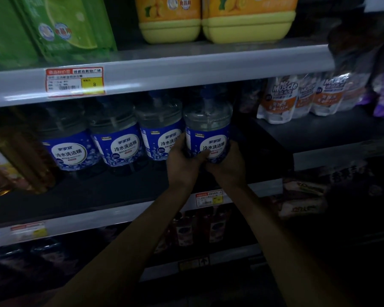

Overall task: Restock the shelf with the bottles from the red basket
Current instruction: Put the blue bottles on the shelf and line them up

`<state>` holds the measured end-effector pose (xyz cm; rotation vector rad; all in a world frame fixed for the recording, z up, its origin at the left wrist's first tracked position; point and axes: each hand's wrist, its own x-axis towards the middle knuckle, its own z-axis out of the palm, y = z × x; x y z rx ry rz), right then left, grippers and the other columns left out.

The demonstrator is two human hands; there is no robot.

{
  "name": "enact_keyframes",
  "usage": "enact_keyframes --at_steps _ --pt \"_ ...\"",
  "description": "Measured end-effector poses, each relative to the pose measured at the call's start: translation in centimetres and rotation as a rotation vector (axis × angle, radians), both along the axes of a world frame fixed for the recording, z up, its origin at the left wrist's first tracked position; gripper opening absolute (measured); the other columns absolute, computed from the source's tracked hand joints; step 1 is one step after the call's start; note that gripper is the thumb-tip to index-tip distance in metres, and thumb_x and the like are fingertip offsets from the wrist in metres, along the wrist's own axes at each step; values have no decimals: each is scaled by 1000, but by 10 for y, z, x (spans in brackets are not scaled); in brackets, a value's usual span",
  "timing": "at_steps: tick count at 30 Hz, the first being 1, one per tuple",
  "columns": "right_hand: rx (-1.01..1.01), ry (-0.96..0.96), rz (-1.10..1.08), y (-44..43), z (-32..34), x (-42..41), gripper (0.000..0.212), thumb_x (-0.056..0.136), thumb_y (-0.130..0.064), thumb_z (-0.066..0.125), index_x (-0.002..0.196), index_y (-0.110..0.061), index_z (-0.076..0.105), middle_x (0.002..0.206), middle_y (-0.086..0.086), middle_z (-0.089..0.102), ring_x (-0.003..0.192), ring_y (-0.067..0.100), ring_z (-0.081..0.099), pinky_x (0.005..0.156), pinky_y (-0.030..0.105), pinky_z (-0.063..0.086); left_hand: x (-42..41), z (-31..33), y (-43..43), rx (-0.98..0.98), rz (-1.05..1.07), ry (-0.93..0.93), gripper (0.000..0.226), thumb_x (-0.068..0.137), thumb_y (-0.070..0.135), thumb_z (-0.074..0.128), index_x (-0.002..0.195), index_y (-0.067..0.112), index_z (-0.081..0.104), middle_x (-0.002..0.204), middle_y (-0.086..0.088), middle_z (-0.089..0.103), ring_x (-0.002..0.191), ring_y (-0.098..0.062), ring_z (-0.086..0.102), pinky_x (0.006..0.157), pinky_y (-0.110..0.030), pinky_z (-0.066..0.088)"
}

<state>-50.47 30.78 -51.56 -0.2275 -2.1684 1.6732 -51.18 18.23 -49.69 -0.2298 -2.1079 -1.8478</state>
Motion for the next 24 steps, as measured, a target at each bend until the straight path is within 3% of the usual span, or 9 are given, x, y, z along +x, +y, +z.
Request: enact_keyframes --at_steps 7,10,14,17,21,24 --pt "9 80 -30 4 -5 -13 83 68 -11 91 138 -11 49 133 9 61 120 21 61 95 35 55 -2 1 13 -96 59 141 65 85 14 84 144 11 57 134 -2 70 121 -10 66 100 -33 58" --pt "2 115 -42 8 -6 -20 76 69 -5 89 134 -8 50 130 11 62 117 19 62 93 31 57 -8 3 19 -107 54 173 65 85 14 84 144 10 56 134 -2 69 122 -11 66 101 -36 57" --pt "28 96 -16 16 -7 -28 79 69 -7 89 137 -11 50 134 10 59 120 19 60 89 23 52 -16 -1 25 -76 82 148 66 84 13 85 144 10 57 133 -2 71 120 -10 67 98 -36 59" --pt "34 69 3 16 -6 -32 82 67 -13 89 139 -16 50 135 11 59 122 21 60 94 31 53 -19 -6 24 -67 88 117 64 87 11 81 145 13 56 134 0 70 121 -9 67 100 -36 58" --pt "3 70 33 12 -5 -34 89 55 -37 83 136 -21 53 132 7 62 119 18 63 94 37 57 -20 -2 8 -85 -9 54 62 87 5 79 144 13 56 133 0 70 123 -11 66 103 -41 57" --pt "4 60 29 8 1 -28 86 63 -23 90 140 -17 53 132 6 64 118 18 63 92 34 54 -11 1 0 -150 -66 -15 65 84 -1 79 143 12 55 135 -2 68 125 -13 64 106 -41 55"
